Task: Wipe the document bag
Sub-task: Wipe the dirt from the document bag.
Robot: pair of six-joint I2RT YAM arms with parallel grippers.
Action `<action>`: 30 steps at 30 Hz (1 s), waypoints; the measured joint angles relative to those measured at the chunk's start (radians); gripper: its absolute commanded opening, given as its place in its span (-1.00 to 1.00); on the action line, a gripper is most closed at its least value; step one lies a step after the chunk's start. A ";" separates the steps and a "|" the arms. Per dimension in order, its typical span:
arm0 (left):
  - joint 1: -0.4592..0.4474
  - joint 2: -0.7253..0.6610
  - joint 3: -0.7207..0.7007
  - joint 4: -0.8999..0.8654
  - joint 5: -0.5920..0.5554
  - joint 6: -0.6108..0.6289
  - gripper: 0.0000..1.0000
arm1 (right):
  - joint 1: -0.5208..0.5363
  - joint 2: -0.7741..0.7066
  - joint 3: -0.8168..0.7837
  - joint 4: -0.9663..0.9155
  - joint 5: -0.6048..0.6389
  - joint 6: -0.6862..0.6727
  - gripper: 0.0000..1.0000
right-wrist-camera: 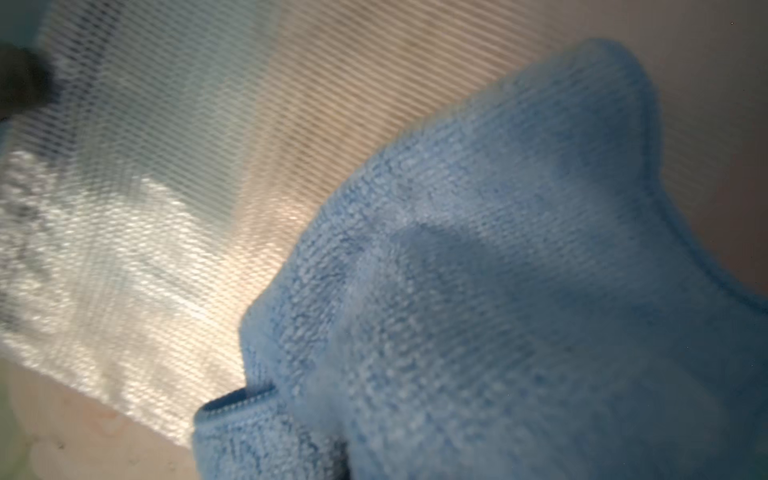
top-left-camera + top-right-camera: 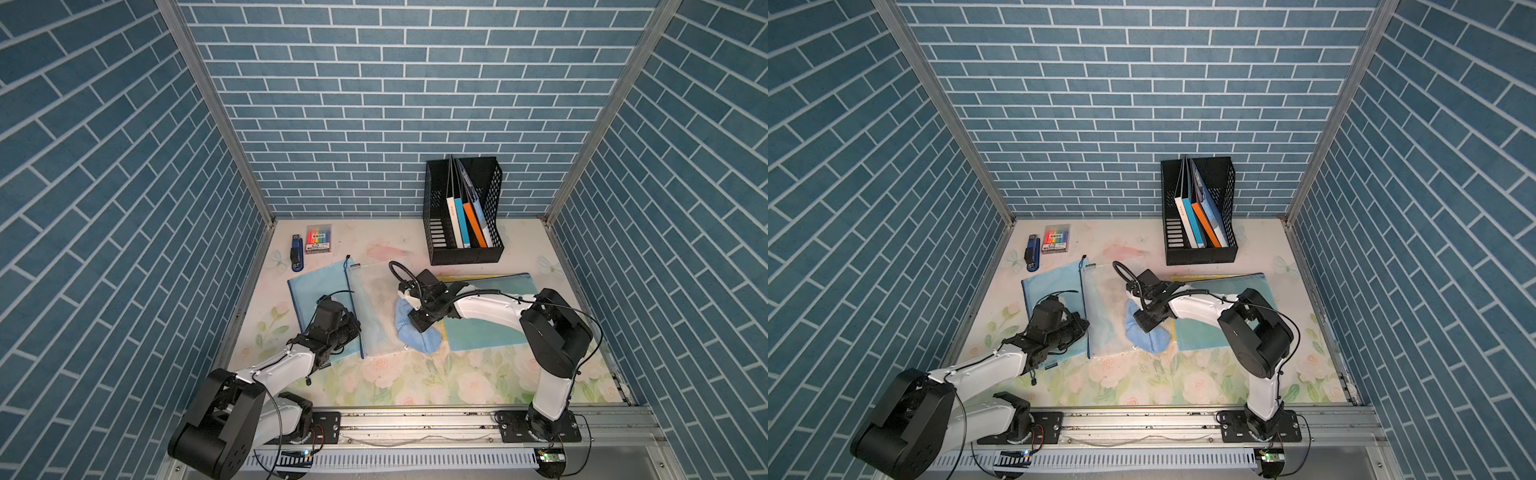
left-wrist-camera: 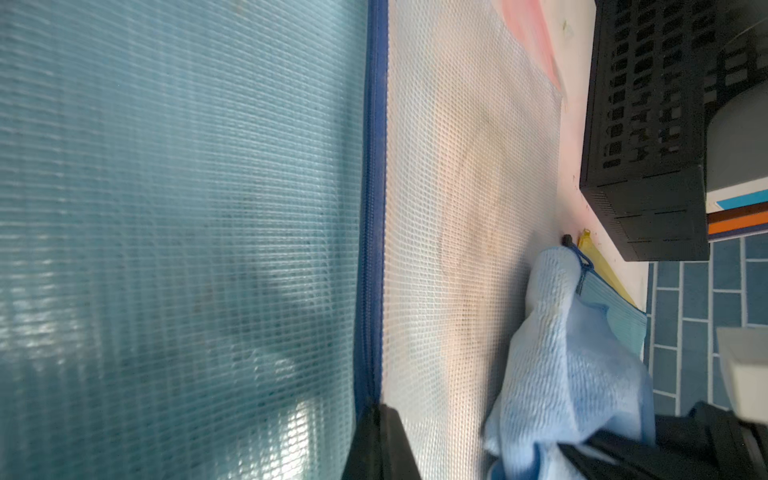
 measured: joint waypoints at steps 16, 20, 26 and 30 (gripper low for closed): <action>0.003 -0.011 -0.045 0.067 -0.011 -0.101 -1.00 | 0.182 0.079 0.021 0.129 -0.174 -0.067 -0.78; 0.005 -0.018 -0.045 0.061 -0.002 -0.084 -1.00 | 0.103 0.037 -0.068 0.166 -0.168 -0.021 -0.77; 0.006 0.012 -0.011 0.009 0.020 -0.023 -1.00 | -0.050 -0.072 -0.169 0.120 -0.101 -0.008 -0.77; 0.006 0.012 0.001 -0.006 0.024 0.000 -1.00 | -0.126 -0.105 -0.193 0.077 -0.049 -0.009 -0.77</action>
